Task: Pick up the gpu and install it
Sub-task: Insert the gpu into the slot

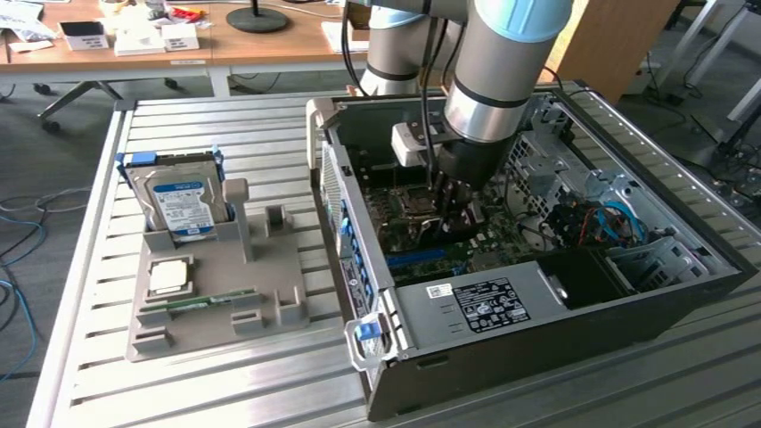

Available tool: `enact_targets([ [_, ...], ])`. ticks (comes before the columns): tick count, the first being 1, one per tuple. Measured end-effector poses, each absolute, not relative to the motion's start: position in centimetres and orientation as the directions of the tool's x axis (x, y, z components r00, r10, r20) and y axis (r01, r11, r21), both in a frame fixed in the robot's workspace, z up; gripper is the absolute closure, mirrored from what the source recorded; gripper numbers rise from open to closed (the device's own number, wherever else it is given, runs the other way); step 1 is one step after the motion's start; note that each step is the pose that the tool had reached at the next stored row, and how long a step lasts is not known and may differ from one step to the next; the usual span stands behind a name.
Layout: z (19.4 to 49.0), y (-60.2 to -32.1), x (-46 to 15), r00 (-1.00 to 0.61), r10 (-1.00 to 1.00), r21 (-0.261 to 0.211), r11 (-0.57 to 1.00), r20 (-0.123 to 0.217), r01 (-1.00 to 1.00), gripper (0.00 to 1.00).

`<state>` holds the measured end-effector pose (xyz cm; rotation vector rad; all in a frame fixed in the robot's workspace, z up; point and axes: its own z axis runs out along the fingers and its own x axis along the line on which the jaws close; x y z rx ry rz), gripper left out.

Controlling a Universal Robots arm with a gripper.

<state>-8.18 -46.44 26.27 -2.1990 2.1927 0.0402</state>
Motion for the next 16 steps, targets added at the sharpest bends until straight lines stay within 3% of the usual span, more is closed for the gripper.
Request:
enact_targets([
  [16, 25.57, -46.25, -8.73, 0.003, -0.999, -0.007, -0.003, -0.044, -1.0, 0.73],
])
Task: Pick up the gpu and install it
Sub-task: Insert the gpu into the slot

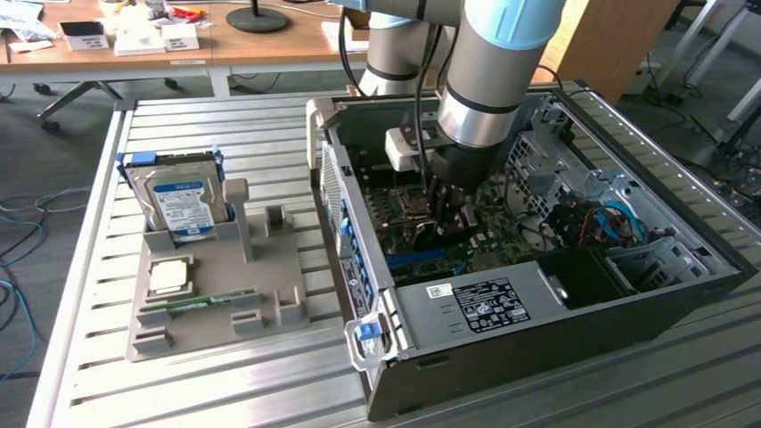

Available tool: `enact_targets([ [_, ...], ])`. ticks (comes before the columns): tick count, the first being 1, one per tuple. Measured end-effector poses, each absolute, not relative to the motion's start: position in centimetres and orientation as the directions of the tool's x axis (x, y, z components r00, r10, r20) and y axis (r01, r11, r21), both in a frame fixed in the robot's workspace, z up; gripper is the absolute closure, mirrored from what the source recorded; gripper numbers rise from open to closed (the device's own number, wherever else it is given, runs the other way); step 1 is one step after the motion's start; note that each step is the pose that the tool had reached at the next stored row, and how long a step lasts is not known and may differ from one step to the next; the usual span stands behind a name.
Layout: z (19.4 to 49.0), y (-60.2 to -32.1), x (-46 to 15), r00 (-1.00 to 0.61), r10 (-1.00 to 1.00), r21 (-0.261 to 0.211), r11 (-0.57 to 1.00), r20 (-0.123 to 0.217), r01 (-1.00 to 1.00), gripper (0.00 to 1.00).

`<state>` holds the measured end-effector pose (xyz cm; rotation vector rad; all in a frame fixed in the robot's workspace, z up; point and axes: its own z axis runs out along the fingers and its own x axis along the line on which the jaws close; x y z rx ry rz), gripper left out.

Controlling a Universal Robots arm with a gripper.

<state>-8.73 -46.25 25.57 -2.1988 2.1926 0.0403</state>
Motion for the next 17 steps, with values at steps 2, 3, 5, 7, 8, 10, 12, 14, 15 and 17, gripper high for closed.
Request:
enact_targets([
  [2, 25.57, -46.23, -8.76, 0.003, -0.999, -0.007, -0.003, -0.044, -1.0, 0.73],
  [3, 25.57, -46.23, -8.78, 0.003, -0.999, -0.007, -0.003, -0.044, -1.0, 0.73],
  [5, 25.56, -46.22, -8.82, 0.003, -0.999, -0.007, -0.003, -0.044, -1.0, 0.73],
  [7, 25.56, -46.22, -8.86, 0.003, -0.999, -0.007, -0.003, -0.044, -1.0, 0.73],
  [8, 25.56, -46.23, -8.88, 0.003, -0.999, -0.007, -0.003, -0.044, -1.0, 0.73],
  [10, 25.56, -46.27, -8.9, 0.003, -0.999, -0.007, -0.003, -0.044, -1.0, 0.73],
  [12, 25.56, -46.32, -8.92, 0.003, -0.999, -0.007, -0.003, -0.044, -1.0, 0.73],
  [14, 25.55, -46.32, -8.94, 0.003, -0.999, -0.007, -0.003, -0.044, -1.0, 0.73],
  [15, 25.55, -46.32, -8.97, 0.003, -0.999, -0.007, -0.002, -0.044, -1.0, 0.73],
  [17, 25.53, -46.33, -9.08, 0.003, -0.999, -0.007, -0.003, -0.044, -1.0, 0.73],
])
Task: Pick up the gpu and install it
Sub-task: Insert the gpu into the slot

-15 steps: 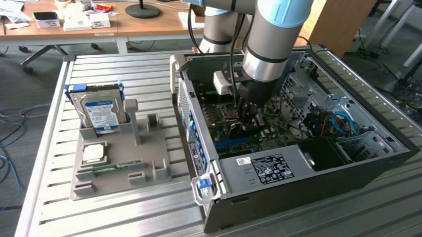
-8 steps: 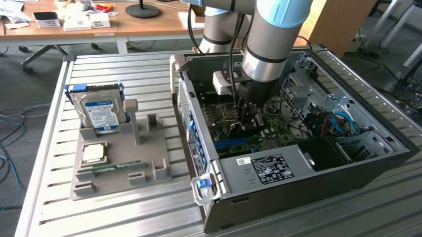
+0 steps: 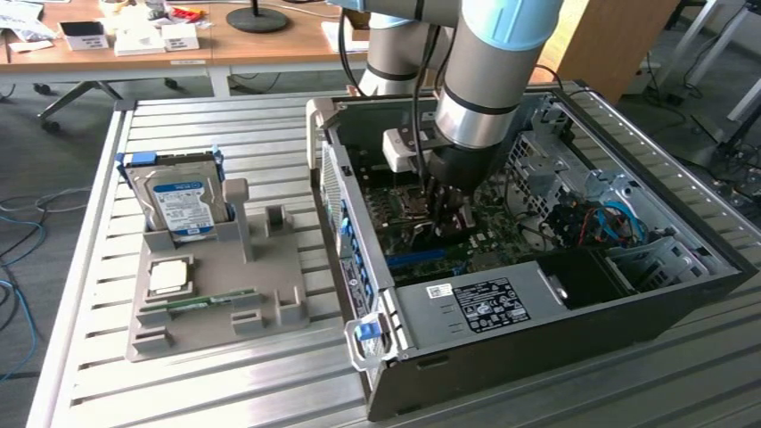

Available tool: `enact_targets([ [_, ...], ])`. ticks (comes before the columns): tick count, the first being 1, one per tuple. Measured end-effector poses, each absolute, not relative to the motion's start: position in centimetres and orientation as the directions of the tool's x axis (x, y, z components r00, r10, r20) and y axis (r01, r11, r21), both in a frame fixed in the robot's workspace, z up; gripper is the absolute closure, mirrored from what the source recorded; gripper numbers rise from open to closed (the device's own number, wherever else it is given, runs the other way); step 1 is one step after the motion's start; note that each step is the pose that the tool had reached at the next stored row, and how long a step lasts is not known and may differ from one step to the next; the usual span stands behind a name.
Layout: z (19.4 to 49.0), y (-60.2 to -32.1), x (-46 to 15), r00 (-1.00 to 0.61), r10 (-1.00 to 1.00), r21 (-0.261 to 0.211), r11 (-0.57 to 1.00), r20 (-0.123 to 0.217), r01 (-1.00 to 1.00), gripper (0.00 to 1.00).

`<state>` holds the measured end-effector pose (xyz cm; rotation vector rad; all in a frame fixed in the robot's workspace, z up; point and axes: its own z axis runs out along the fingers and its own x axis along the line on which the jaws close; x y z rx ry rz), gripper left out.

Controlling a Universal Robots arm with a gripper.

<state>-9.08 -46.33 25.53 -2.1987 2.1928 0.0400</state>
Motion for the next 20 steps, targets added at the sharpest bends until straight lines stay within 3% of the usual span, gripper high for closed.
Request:
enact_targets([
  [20, 25.04, -46.33, -9.2, 0.003, -0.999, -0.007, -0.003, -0.043, -1.0, 0.73],
])
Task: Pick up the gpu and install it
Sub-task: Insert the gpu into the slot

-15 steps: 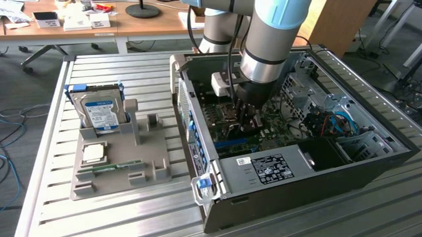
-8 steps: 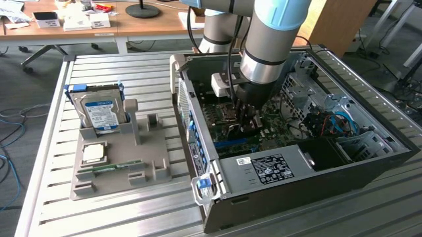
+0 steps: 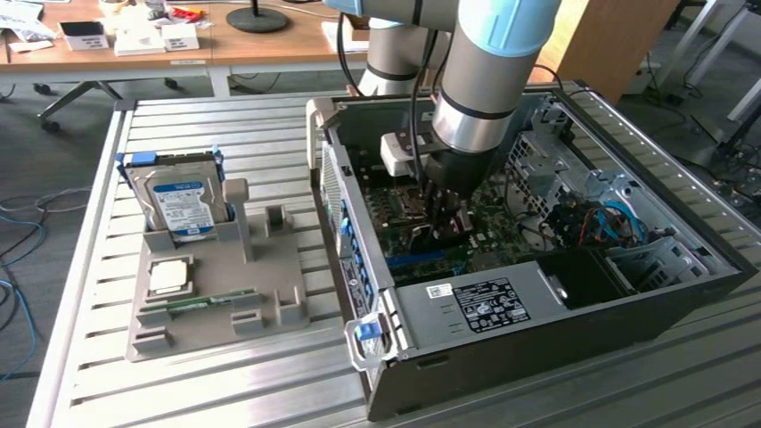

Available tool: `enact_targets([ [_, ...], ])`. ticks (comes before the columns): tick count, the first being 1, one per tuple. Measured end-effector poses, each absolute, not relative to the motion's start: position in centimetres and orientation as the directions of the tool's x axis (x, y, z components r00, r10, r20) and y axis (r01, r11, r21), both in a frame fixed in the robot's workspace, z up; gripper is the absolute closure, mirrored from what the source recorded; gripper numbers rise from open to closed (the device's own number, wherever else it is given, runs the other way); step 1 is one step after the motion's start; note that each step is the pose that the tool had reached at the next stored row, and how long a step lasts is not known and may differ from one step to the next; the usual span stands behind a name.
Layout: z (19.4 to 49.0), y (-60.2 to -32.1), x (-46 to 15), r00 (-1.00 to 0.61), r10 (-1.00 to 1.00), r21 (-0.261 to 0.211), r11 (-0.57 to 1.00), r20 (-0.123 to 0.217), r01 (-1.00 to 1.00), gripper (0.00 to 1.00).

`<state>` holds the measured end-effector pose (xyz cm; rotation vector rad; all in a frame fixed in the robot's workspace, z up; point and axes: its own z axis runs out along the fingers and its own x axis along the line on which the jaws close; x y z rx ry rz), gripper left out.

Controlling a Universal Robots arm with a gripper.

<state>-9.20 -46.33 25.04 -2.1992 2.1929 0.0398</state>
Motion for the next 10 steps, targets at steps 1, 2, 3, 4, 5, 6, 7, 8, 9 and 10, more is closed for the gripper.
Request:
enact_targets([
  [1, 25.03, -46.33, -9.2, 0.003, -0.999, -0.007, -0.003, -0.043, -1.0, 0.73],
  [2, 25.03, -46.34, -9.2, 0.003, -0.999, -0.007, -0.003, -0.043, -1.0, 0.73],
  [3, 25.02, -46.34, -9.22, 0.003, -0.999, -0.007, -0.003, -0.044, -1.0, 0.73],
  [4, 25.01, -46.34, -9.27, 0.003, -0.999, -0.008, -0.002, -0.044, -1.0, 0.73],
  [5, 25.01, -46.34, -9.3, 0.003, -0.999, -0.007, -0.003, -0.044, -1.0, 0.73],
  [6, 25.01, -46.35, -9.32, 0.003, -0.999, -0.007, -0.003, -0.043, -1.0, 0.73],
  [7, 24.98, -46.35, -9.32, 0.003, -0.999, -0.007, -0.003, -0.043, -1.0, 0.73],
  [8, 24.9, -46.35, -9.32, 0.003, -0.999, -0.007, -0.003, -0.044, -1.0, 0.73],
  [9, 24.81, -46.35, -9.32, 0.003, -0.999, -0.007, -0.003, -0.044, -1.0, 0.73],
  [10, 24.74, -46.35, -9.33, 0.003, -0.999, -0.007, -0.003, -0.043, -1.0, 0.73],
])
